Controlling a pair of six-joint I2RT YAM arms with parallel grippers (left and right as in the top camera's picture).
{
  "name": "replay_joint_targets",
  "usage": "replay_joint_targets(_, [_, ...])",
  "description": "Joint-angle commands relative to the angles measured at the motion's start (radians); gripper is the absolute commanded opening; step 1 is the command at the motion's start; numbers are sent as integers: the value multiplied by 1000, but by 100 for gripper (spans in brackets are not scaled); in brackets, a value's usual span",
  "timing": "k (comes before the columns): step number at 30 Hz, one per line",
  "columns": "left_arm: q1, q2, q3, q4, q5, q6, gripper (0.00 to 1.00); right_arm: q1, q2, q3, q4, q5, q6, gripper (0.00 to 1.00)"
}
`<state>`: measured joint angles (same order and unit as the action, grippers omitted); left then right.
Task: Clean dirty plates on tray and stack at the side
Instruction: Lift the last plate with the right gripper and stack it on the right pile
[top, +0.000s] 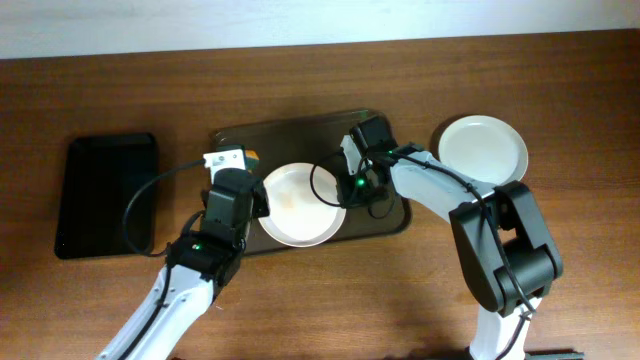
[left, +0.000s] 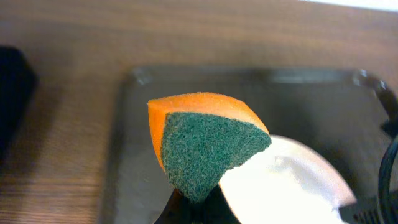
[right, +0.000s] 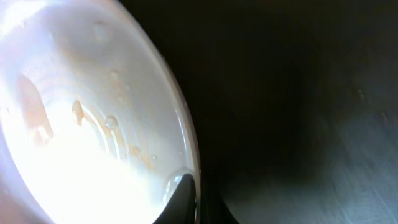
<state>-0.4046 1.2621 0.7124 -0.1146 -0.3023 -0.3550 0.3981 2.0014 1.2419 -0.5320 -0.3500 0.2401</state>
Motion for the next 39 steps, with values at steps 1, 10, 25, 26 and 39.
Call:
replay_joint_targets(1, [2,185,-16,-14,108,-79,0,-6,-6,38,-150,143,2,4])
replay_joint_targets(10, [1,301,-16,0,59,-104,0,15,-369,484,-673,780,89,4])
replay_joint_targets(25, [2,301,-16,0,59,-104,0,191,-317,484,-621,1321,13,4])
replay_joint_targets(26, [2,301,-16,-5,59,-104,0,69,-317,484,-619,1068,68,4])
replay_joint_targets(39, [1,301,-16,10,63,-105,0,-842,-292,114,-275,245,80,4])
